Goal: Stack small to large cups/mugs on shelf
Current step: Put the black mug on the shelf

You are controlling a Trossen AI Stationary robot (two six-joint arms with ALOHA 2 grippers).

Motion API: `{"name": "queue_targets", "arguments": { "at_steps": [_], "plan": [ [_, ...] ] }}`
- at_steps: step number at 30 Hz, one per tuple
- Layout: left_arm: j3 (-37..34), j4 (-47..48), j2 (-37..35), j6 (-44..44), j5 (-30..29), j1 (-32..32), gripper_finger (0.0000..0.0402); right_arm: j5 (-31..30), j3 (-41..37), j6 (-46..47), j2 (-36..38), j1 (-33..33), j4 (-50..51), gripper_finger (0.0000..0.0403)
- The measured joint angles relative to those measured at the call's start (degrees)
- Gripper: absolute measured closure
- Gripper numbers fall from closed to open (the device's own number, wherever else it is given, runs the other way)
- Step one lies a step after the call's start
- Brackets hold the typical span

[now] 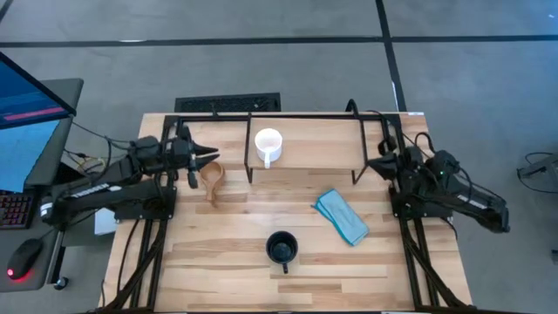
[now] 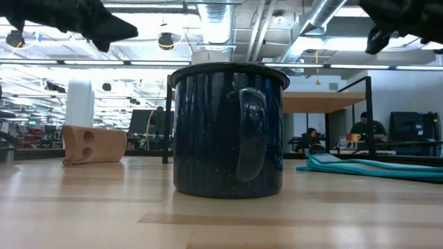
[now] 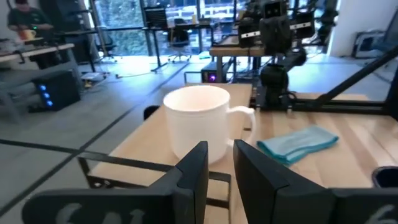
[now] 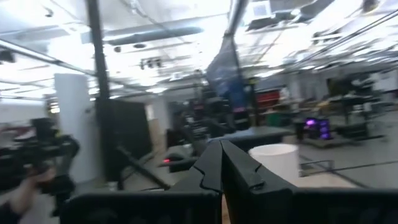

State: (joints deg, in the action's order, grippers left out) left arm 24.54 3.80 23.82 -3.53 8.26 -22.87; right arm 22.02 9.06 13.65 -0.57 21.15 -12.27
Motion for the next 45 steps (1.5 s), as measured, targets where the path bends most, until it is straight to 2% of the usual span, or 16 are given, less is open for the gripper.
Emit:
{"name": "queue_targets", "arguments": {
  "at_steps": [6,12,18,20,26,35,41,45],
  "plan": [
    [-3.92,-2.32,-1.14,-0.9,1.75,0.0,0.0333,-0.89,1.44,-3.51,-4.75,-6.43,0.17,0.0377],
    [-6.19,-3.18,-1.42,-1.81,1.98,0.0,0.0333,-1.09,6.73,-7.9,-15.36,-11.15,0.13,0.0377],
    [-10.37,-5.79,-6.01,-1.36,1.96,0.0,0.0333,-1.34,13.56,-12.52,-25.85,-15.27,2.12,0.0377],
    [-11.24,-6.2,-8.12,-1.42,2.42,0.0,0.0333,-3.02,16.25,-13.16,-28.47,-16.58,4.64,0.0377],
    [-12.59,-4.37,-14.37,-2.2,3.38,0.01,0.0333,-13.32,25.1,-10.89,-38.95,-21.44,16.81,0.0377],
    [-12.59,3.29,-17.49,-1.84,3.41,0.01,0.0333,-13.8,38.86,-10.64,-54.4,-31.47,22.66,0.0377],
    [-12.62,3.04,-17.47,-2.27,3.29,0.02,0.0333,-21.03,46.07,-10.55,-62.92,-37.1,29.67,0.0377],
    [-12.61,3.25,-17.47,-2.22,3.27,0.01,0.0333,-22.03,48.2,-7.79,-67.38,-37.74,29.98,0.0377]
  ]
}}
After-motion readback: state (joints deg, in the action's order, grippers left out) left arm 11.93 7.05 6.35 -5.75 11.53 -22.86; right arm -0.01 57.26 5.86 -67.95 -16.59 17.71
